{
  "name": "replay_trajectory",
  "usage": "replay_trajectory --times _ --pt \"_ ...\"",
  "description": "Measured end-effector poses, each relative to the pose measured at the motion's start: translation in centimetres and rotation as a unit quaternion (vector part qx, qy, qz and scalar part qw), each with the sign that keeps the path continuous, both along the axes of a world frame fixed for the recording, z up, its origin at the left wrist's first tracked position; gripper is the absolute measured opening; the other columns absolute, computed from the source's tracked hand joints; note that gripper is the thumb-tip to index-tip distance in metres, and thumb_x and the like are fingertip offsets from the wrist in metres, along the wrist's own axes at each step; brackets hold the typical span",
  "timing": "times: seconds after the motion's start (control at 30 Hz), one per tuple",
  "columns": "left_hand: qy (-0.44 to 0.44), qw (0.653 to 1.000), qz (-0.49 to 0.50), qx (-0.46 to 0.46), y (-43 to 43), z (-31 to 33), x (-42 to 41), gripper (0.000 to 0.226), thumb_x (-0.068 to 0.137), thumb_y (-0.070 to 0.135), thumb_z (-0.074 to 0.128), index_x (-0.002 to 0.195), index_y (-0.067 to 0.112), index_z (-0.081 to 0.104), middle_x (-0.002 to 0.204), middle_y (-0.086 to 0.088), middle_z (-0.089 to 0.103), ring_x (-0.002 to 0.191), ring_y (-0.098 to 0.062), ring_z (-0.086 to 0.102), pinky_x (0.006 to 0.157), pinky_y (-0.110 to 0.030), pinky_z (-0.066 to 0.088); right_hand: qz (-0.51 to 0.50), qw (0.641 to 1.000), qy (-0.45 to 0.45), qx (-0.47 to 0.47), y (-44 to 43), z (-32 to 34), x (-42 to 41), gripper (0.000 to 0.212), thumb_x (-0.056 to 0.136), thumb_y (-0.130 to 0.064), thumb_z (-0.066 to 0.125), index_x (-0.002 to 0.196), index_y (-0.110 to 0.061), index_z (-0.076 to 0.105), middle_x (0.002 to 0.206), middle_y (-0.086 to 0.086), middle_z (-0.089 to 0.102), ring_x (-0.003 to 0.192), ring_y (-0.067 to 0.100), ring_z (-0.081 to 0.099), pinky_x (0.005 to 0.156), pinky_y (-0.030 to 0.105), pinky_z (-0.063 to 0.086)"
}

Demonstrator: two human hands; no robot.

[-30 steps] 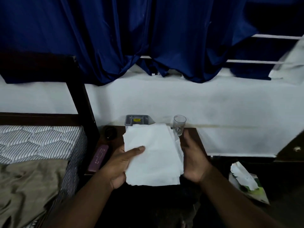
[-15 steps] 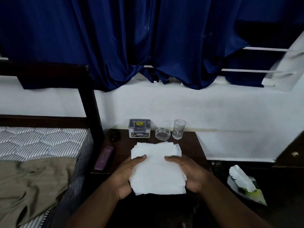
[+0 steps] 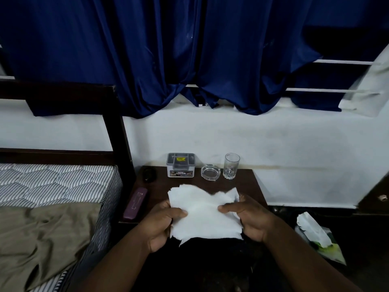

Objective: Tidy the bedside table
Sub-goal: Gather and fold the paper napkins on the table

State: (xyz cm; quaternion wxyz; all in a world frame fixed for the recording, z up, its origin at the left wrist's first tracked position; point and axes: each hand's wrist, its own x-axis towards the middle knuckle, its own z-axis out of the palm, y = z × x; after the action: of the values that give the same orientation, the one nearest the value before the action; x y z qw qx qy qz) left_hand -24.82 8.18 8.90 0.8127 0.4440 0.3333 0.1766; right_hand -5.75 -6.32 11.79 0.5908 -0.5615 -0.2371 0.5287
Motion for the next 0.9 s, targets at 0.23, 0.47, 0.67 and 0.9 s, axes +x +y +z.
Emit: replay_trajectory --times 0.23,0.47,0.67,0.9 --pt "-0.023 0.993 0.066 0.100 0.2 0.4 0.9 0.026 0.084 -0.018 0.064 0.088 0.005 0.075 0.090 -0.015 0.079 0.075 -0.024 0.073 0.067 -0.030 0.061 -0.003 0.997 -0.077 0.017 0.3 0.7 1.1 0.044 0.081 0.025 0.044 0.080 -0.004 0.078 0.112 0.037 0.069 0.091 0.039 0.069 0.071 0.036 0.057" --pt "-0.084 0.994 0.030 0.061 -0.5 1.4 1.4 0.049 0.076 -0.011 0.077 0.123 -0.001 0.069 0.118 -0.022 0.075 0.109 -0.040 0.072 0.097 -0.054 0.058 -0.017 0.997 -0.032 0.064 0.9 0.4 0.8 0.037 0.084 0.011 0.068 0.120 0.005 0.069 0.120 0.027 0.072 0.113 0.042 0.068 0.093 0.052 0.057" --pt "-0.072 0.987 0.049 0.133 0.0 0.6 1.6 0.036 0.071 -0.006 0.080 0.106 -0.001 0.075 0.108 -0.024 0.077 0.097 -0.039 0.074 0.081 -0.040 0.062 -0.009 0.998 -0.043 0.053 1.4 0.6 0.6 0.027 0.083 0.018 0.062 0.106 0.008 0.074 0.112 0.024 0.076 0.097 0.033 0.076 0.081 0.041 0.064" --pt "-0.057 0.966 0.009 0.253 1.5 0.4 1.3 0.057 0.056 -0.032 0.043 0.071 0.009 0.079 0.100 -0.008 0.078 0.097 -0.026 0.072 0.085 -0.042 0.056 -0.029 0.985 -0.157 0.071 1.6 0.0 1.8 0.047 0.078 0.024 0.041 0.065 -0.008 0.074 0.102 0.013 0.079 0.090 0.042 0.066 0.064 0.037 0.037"
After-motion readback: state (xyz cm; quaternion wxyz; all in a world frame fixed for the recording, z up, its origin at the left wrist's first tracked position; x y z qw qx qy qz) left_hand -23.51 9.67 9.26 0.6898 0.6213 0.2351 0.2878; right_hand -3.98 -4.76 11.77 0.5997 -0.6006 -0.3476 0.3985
